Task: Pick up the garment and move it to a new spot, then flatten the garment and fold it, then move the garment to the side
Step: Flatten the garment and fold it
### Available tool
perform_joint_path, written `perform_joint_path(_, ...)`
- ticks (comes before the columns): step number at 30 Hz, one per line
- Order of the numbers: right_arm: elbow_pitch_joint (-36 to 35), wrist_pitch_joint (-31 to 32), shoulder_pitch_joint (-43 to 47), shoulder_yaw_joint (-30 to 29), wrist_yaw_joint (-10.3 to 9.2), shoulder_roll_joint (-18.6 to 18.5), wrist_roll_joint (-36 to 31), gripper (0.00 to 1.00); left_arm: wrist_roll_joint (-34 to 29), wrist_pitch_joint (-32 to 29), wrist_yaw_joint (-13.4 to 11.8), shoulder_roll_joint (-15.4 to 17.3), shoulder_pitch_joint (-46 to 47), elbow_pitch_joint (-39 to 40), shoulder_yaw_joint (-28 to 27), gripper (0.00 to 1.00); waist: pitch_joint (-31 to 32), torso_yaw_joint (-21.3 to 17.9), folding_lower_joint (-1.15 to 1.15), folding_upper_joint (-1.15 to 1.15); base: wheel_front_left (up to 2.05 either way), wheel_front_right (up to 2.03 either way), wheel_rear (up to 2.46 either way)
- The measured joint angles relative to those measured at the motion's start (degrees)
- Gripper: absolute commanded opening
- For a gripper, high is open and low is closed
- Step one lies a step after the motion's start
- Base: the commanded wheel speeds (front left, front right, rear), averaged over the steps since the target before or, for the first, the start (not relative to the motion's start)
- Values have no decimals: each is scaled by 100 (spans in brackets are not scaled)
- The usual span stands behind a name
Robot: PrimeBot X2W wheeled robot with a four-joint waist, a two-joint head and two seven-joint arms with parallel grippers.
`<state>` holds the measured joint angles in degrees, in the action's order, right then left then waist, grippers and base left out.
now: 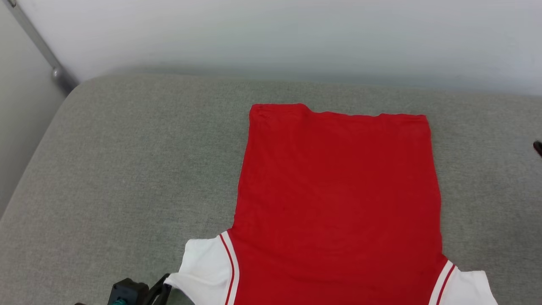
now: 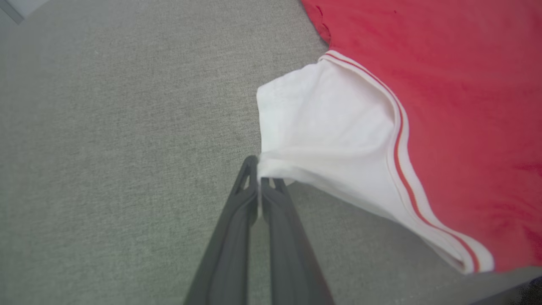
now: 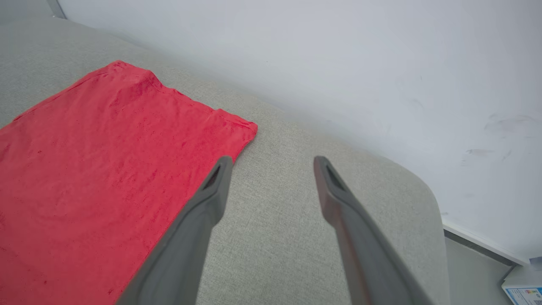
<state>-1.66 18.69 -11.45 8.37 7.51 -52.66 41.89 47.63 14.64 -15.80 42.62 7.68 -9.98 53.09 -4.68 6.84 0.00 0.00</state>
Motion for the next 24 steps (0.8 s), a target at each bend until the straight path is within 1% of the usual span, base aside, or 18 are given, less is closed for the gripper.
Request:
perform_joint_path(4, 13, 1137, -1141, 359, 0, -159, 121, 100, -162, -33, -9, -18, 230, 157, 20, 0, -281, 194, 1, 0, 0, 0, 0)
perform_joint_path(7, 155, 2063, -1998, 755, 0, -126, 191, 100, -286, -34, -20, -68, 407, 255, 38, 0, -542, 346, 1, 0, 0, 0, 0)
perform_joint_path(10, 401, 3118, -2792, 1162, 0, -43, 357, 100, -371, -33, -58, -151, 537, 350, 36, 0, -836, 488, 1, 0, 0, 0, 0)
perform_joint_path(12, 587, 3674, -3316, 1321, 0, 23, 353, 100, -426, -31, -86, -199, 624, 409, 23, 0, -1046, 576, 1, 0, 0, 0, 0)
perform_joint_path(16, 1123, 4666, -4157, 1570, 0, 31, 94, 100, -567, -13, -85, -363, 809, 502, 10, 0, -1491, 761, 2, 0, 0, 0, 0)
perform_joint_path(19, 1596, 5153, -4626, 1483, 0, 114, -116, 100, -659, 1, -74, -425, 945, 581, 1, 0, -1813, 912, 2, 0, 0, 0, 0)
perform_joint_path(24, 2170, 5413, -4997, 1304, 0, 397, -402, 100, -831, 23, -52, -556, 1157, 673, -24, 0, -2316, 1162, 2, 0, 0, 0, 0)
